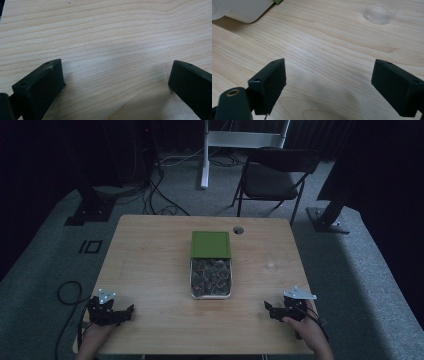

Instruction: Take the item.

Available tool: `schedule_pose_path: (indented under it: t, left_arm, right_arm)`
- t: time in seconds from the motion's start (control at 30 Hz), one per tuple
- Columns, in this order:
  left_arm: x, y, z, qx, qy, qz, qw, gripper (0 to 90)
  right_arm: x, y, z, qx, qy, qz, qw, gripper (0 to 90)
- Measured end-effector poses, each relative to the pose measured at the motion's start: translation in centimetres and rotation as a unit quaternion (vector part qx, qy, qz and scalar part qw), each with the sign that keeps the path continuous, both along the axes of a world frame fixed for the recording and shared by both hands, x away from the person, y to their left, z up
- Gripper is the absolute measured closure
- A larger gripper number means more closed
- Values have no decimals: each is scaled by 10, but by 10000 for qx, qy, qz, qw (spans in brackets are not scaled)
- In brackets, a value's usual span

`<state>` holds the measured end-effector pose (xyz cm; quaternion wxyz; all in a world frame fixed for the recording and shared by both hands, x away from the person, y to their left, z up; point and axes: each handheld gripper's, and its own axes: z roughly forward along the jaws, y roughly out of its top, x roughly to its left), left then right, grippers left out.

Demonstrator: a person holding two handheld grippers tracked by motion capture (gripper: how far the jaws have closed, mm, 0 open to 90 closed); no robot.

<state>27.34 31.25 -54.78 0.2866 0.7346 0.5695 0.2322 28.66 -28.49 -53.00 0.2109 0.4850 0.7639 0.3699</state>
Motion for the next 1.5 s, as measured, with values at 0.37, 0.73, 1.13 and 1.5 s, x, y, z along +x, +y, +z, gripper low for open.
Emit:
schedule_pose_path:
  t: [0.37, 0.73, 1.13, 1.5]
  left_arm:
    - [0, 0, 0, 0, 0, 0, 10000, 5]
    - [0, 0, 0, -3, 0, 2, 10000, 5]
    - [0, 0, 0, 0, 3, -2, 10000, 5]
    - [0, 0, 0, -14, -8, 10, 10000, 5]
  right_arm:
    - [-1, 2, 12, 63, -115, 12, 9999, 124]
    - [1, 14, 21, 57, -177, 166, 9997, 125]
    - [6, 30, 34, 123, -307, 417, 9986, 124]
    - [8, 43, 44, 304, -418, 577, 9970, 124]
